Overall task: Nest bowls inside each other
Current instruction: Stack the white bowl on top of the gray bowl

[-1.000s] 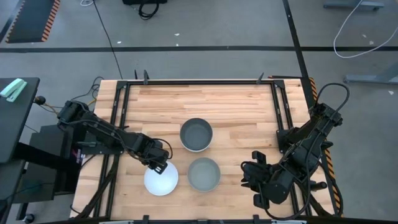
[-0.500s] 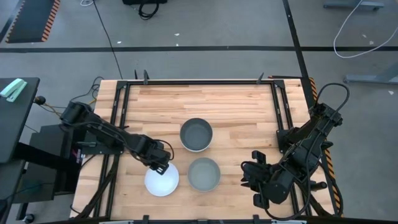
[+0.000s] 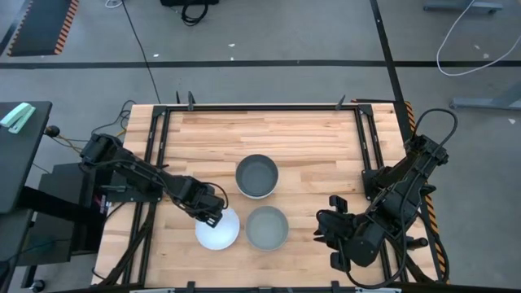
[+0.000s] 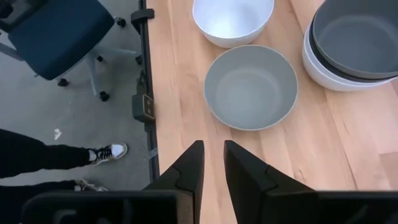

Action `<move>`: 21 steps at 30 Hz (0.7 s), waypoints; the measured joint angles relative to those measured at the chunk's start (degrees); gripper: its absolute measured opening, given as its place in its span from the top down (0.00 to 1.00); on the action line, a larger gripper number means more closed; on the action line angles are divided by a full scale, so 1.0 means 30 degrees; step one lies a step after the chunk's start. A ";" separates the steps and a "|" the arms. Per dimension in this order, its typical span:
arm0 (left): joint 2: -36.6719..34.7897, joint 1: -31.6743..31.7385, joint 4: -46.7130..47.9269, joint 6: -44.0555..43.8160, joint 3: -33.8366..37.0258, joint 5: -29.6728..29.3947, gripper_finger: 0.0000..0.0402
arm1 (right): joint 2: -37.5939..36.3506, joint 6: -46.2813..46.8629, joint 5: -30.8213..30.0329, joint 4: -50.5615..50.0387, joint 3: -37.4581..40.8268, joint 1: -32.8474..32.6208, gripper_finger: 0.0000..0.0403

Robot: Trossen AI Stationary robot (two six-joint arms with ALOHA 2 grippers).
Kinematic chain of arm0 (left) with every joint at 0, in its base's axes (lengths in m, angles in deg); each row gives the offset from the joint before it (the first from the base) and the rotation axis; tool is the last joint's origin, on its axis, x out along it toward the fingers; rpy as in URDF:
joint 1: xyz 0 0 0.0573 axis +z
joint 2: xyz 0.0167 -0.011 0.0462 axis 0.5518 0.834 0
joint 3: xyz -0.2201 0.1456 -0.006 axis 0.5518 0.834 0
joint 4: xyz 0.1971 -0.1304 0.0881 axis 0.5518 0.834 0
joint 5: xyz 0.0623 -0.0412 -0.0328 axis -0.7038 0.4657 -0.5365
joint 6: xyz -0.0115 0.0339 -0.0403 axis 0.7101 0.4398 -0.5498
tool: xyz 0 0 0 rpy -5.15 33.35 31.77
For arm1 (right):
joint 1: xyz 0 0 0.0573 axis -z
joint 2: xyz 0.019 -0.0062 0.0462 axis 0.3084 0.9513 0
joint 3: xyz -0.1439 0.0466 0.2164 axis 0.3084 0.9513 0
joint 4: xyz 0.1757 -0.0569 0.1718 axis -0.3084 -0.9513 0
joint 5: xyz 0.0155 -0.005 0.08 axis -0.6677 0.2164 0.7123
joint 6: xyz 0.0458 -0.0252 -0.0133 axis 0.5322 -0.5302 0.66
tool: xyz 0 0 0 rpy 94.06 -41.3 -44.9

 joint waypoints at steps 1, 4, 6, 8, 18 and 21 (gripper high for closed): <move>0.0000 0.0047 0.0000 -0.0075 0.0000 0.0019 0.97 | 0.0000 -0.0003 0.0001 0.0000 0.0006 0.0000 0.83; -0.0235 0.0139 -0.0019 -0.0259 -0.0008 0.0023 0.96 | 0.0000 -0.0145 -0.0007 -0.0003 0.0006 0.0000 0.85; -0.0382 0.0227 -0.0195 -0.0315 -0.0015 0.0003 0.96 | 0.0000 -0.0177 -0.0008 0.0000 0.0006 -0.0010 0.86; -0.0717 0.0267 -0.0196 -0.0314 -0.0015 0.0185 0.98 | 0.0000 -0.0213 -0.0030 -0.0022 0.0006 -0.0081 0.86; -0.3999 0.0368 -0.0293 -0.1454 -0.0015 0.0390 0.98 | 0.0000 -0.0358 -0.0497 -0.0591 0.0006 -0.0474 0.87; -0.5126 0.0541 -0.0505 -0.2288 -0.0015 0.0307 0.98 | 0.0000 -0.0358 -0.0649 -0.0794 0.0006 -0.0481 0.87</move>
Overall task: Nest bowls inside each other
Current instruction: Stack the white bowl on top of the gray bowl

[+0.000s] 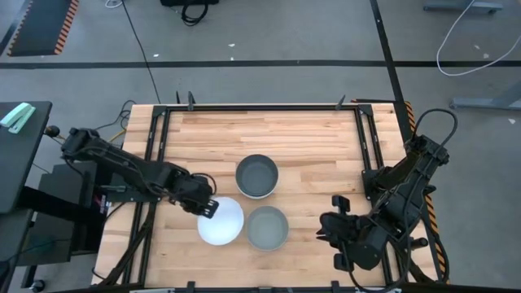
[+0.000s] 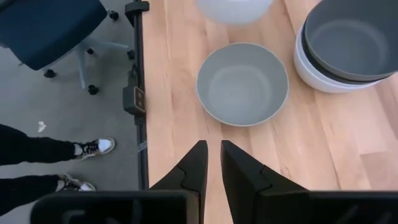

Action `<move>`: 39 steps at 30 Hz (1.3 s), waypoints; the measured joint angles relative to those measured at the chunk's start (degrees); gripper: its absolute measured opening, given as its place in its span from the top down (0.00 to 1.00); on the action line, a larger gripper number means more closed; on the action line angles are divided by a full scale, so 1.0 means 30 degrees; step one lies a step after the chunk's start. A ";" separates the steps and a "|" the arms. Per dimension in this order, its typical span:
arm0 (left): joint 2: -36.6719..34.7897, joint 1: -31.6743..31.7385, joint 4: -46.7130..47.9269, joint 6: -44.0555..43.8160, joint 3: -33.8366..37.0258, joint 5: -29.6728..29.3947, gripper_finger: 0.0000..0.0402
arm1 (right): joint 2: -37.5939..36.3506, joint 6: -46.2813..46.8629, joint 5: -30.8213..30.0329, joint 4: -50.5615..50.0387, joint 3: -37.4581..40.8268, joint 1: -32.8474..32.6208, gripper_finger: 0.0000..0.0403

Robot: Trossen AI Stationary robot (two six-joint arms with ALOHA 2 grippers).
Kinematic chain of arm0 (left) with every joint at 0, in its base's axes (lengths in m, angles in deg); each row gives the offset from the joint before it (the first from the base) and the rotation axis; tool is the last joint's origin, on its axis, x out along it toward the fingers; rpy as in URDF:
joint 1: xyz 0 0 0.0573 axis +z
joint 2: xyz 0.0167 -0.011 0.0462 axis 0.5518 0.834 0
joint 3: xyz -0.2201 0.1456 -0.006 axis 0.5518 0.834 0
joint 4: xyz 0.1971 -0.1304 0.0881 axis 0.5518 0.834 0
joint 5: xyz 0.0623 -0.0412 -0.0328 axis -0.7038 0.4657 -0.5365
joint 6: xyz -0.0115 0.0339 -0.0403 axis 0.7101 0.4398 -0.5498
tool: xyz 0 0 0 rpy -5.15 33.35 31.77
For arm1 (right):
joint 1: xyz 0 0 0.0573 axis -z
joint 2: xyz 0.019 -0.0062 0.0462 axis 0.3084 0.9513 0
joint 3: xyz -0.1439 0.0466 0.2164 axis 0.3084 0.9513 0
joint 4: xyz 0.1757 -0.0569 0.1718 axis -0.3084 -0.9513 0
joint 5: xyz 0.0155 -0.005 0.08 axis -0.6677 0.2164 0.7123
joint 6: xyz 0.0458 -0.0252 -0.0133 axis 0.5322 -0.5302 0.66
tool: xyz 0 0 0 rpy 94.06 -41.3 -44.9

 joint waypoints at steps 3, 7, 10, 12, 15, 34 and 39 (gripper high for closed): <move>-0.0858 0.0395 -0.0860 -0.0120 0.0000 -0.0176 0.98 | 0.0000 -0.0005 -0.0316 -0.0081 0.0000 0.0015 0.87; -0.1273 0.1323 -0.1798 0.0798 -0.0617 -0.0976 0.98 | 0.0000 -0.0255 -0.0418 -0.0080 0.0000 0.0015 0.87; -0.1255 0.2308 -0.1834 0.2342 -0.1862 -0.1481 0.98 | 0.0000 -0.0313 -0.0564 -0.0080 0.0000 0.0015 0.87; -0.1242 0.3072 -0.1793 0.3444 -0.2681 -0.1847 0.98 | 0.0000 -0.0328 -0.0568 -0.0073 0.0000 0.0015 0.87; -0.1235 0.4317 -0.1432 0.4820 -0.3864 -0.2294 0.98 | 0.0000 -0.0299 -0.0576 -0.0073 0.0000 0.0015 0.87; 0.5694 0.9184 0.7672 1.1004 -1.1360 -0.2339 0.98 | 0.0000 0.1188 -0.0761 -0.0522 0.0000 -0.0004 0.87; 0.7324 0.9401 0.7644 1.2083 -1.2592 -0.1879 0.98 | 0.0000 0.1527 -0.0729 -0.0820 0.0000 -0.0007 0.87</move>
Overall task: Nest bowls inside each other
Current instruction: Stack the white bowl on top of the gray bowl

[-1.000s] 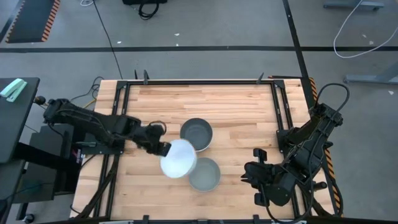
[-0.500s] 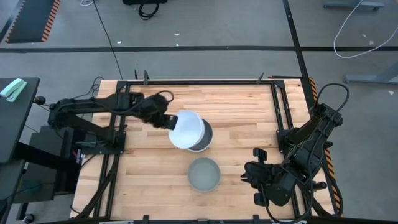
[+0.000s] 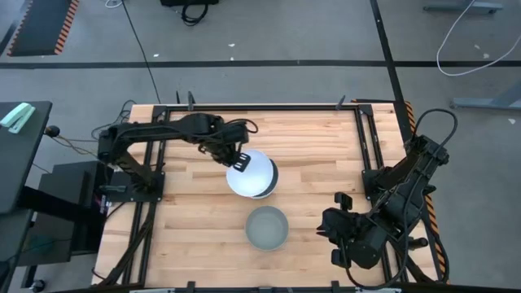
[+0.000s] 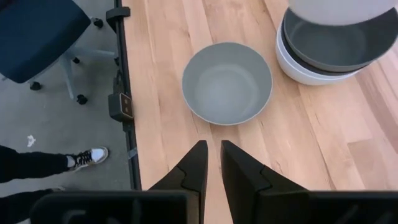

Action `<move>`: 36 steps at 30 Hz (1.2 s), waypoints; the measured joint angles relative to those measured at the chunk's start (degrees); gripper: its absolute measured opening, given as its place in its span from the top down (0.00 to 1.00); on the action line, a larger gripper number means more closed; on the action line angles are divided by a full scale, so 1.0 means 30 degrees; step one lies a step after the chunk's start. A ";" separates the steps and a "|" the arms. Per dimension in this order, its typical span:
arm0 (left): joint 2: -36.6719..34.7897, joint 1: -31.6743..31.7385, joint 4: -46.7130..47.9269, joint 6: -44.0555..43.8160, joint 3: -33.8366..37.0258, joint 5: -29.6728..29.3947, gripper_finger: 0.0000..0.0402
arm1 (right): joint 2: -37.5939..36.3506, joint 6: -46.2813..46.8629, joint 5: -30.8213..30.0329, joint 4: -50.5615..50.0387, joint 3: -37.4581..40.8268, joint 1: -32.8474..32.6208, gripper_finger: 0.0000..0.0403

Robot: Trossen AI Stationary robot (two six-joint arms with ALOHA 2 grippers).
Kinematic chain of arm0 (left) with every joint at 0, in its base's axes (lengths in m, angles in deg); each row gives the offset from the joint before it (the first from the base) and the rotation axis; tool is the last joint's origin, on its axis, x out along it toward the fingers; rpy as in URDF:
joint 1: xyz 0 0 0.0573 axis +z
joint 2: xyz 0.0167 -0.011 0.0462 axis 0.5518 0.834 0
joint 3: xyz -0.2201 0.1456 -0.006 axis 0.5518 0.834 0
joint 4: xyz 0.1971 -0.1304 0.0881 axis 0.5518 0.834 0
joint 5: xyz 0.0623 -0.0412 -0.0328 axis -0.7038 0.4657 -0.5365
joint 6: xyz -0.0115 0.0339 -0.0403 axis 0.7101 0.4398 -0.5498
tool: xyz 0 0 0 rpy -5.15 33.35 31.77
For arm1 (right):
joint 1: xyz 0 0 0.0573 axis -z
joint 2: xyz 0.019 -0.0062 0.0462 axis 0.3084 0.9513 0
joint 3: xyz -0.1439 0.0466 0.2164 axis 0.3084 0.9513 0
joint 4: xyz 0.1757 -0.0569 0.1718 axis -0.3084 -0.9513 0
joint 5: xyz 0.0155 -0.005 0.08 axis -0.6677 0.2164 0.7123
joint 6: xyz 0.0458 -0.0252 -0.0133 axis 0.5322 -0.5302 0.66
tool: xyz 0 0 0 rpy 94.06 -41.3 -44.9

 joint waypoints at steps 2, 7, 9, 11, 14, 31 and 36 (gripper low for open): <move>0.0551 0.0165 0.0015 0.0063 -0.0381 0.0148 0.98 | 0.0000 0.0003 -0.0036 -0.0015 0.0000 0.0000 0.87; 0.1890 0.0634 -0.0070 0.0500 -0.0976 0.0489 0.98 | 0.0000 0.0010 -0.0131 -0.0047 0.0000 0.0000 0.87; 0.2433 0.0742 -0.0045 0.0635 -0.1085 0.0617 0.98 | 0.0000 0.0016 -0.0131 -0.0047 0.0000 0.0000 0.87; 0.2827 0.0832 -0.0008 0.0931 -0.1091 0.0787 0.98 | 0.0000 0.0112 -0.0131 -0.0047 0.0000 0.0000 0.87; 0.3327 0.0846 -0.0093 0.1036 -0.1098 0.0918 0.98 | 0.0000 0.0212 -0.0138 -0.0062 0.0000 0.0000 0.87; 0.4643 0.1036 -0.0196 0.0903 -0.1083 0.0736 0.97 | 0.0000 0.0212 -0.0146 -0.0034 0.0000 0.0000 0.87; 0.4643 0.1014 -0.0290 0.1024 -0.1083 0.0743 0.96 | 0.0000 0.0214 -0.0357 -0.0025 0.0000 0.0000 0.87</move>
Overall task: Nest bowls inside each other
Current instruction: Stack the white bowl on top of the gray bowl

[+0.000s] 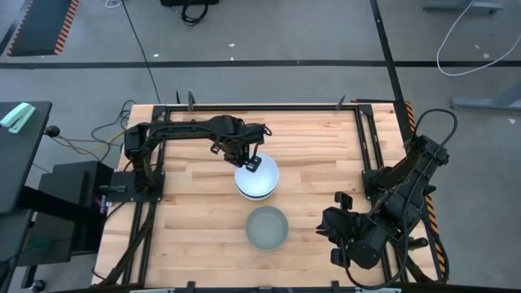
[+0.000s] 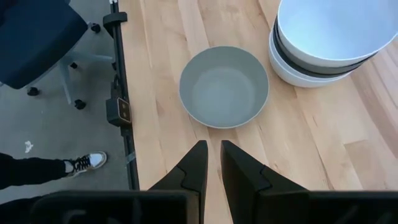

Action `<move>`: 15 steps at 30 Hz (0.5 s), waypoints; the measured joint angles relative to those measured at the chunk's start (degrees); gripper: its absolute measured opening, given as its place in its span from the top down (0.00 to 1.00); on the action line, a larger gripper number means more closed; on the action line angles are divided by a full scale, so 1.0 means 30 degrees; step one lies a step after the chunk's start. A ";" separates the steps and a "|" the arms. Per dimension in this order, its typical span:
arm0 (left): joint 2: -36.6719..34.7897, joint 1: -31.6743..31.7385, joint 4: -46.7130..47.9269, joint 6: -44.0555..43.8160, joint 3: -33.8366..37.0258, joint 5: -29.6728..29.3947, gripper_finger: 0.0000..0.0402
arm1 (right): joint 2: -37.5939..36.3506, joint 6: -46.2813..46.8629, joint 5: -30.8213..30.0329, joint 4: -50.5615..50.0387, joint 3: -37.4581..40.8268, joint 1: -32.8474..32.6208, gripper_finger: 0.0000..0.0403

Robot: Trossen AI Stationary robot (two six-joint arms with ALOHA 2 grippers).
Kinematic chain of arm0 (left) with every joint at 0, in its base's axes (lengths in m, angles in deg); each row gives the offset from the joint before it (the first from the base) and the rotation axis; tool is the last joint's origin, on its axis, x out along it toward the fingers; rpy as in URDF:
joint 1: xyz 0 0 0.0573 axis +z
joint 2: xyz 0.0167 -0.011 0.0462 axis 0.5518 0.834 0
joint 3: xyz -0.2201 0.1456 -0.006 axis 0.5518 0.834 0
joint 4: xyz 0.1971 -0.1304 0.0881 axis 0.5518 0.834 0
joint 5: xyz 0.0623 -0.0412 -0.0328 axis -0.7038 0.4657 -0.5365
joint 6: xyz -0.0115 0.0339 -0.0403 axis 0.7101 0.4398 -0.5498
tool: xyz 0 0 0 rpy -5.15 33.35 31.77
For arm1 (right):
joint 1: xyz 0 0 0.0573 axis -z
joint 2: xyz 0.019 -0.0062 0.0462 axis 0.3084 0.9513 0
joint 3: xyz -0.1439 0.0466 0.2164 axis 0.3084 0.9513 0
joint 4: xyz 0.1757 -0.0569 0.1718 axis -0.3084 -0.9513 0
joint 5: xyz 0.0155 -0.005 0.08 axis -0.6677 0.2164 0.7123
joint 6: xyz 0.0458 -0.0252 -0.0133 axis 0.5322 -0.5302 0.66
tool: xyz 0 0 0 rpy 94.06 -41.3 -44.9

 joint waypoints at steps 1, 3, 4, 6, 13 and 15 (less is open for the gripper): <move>0.0000 0.0000 -0.0038 0.0002 0.0000 0.0025 0.95 | 0.0000 0.0000 0.0000 0.0003 0.0000 0.0000 0.87; 0.0000 0.0007 -0.0009 0.0182 0.0000 0.0438 0.92 | 0.0000 0.0000 0.0000 0.0015 0.0000 0.0000 0.87; 0.0000 0.0007 -0.0008 0.0374 0.0000 0.0777 0.91 | 0.0000 0.0000 0.0000 0.0015 0.0000 0.0000 0.87; -0.0005 0.0007 -0.0047 0.0671 0.0000 0.1130 0.88 | 0.0000 0.0000 0.0000 0.0015 0.0000 0.0000 0.87; -0.0045 0.0000 -0.0125 0.0792 0.0000 0.1195 0.81 | 0.0000 0.0000 -0.0022 0.0015 0.0000 0.0000 0.87; -0.0107 0.0007 -0.0186 0.0800 0.0000 0.1188 0.78 | 0.0000 0.0000 -0.0022 0.0015 0.0000 0.0000 0.87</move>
